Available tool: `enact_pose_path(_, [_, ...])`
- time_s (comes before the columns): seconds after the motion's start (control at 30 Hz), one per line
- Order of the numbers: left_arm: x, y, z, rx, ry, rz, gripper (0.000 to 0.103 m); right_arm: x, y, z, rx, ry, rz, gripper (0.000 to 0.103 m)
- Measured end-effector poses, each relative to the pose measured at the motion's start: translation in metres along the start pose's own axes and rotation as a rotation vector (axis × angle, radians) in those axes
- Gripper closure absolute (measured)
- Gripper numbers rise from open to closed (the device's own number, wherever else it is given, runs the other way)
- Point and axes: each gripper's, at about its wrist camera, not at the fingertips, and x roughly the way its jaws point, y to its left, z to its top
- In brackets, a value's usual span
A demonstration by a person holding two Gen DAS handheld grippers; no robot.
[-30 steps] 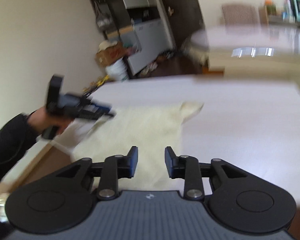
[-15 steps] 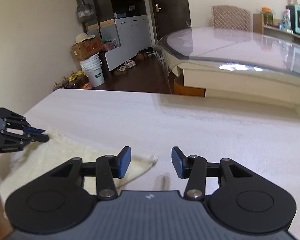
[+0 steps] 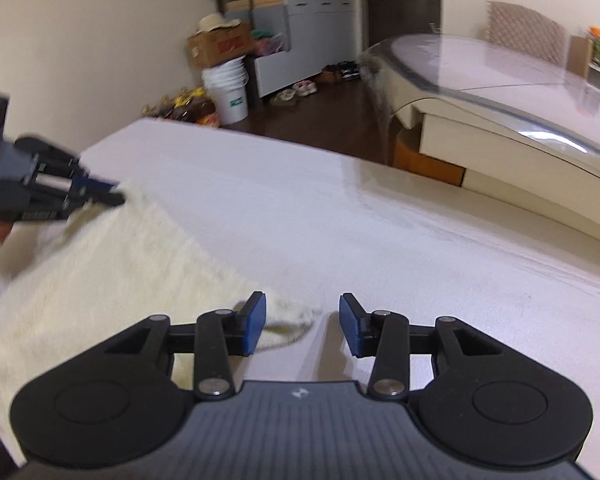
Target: Fold towel
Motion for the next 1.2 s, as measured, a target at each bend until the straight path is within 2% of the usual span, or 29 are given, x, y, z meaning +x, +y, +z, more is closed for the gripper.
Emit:
enact_pose_path(0.17, [0.0,0.001,0.0,-0.005,0.004,0.0,0.095,-0.008,-0.002,-0.004,-0.008,0.005,-0.001,0.056])
enact_pose_path(0.37, [-0.001,-0.002,0.001,0.002,0.013,0.011,0.095,0.002,-0.02,0.006,0.091,-0.021,0.031,0.056])
enact_pose_path(0.4, [-0.001,-0.003,0.001,0.003,0.014,0.013,0.095,0.004,-0.023,0.006,0.12,-0.022,0.044,0.062])
enact_pose_path(0.47, [-0.001,-0.003,0.0,0.004,0.012,0.014,0.095,0.006,-0.026,0.005,0.143,-0.027,0.053,0.086])
enact_pose_path(0.5, [-0.002,-0.003,0.0,0.004,0.011,0.015,0.095,0.004,-0.025,0.005,0.132,-0.034,0.045,0.092])
enact_pose_path(0.53, [-0.002,-0.004,-0.001,0.005,0.01,0.016,0.095,0.002,-0.023,0.004,0.121,-0.041,0.037,0.093])
enact_pose_path(0.67, [-0.001,-0.003,-0.001,-0.004,-0.011,0.015,0.095,-0.008,-0.022,0.008,0.079,-0.085,-0.007,0.094])
enact_pose_path(0.8, [0.011,0.002,0.011,-0.035,-0.02,0.035,0.095,0.0,-0.028,0.029,0.043,-0.116,-0.051,0.094])
enact_pose_path(1.0, [0.024,0.015,0.018,-0.067,0.008,0.054,0.094,-0.005,-0.027,0.034,0.023,-0.136,-0.06,0.093])
enact_pose_path(1.13, [0.018,0.02,0.014,-0.09,0.003,0.068,0.08,-0.011,-0.025,0.033,0.015,-0.15,-0.062,0.077])
enact_pose_path(1.2, [0.008,0.025,0.01,-0.105,-0.008,0.081,0.067,-0.013,-0.024,0.033,0.01,-0.157,-0.063,0.071])
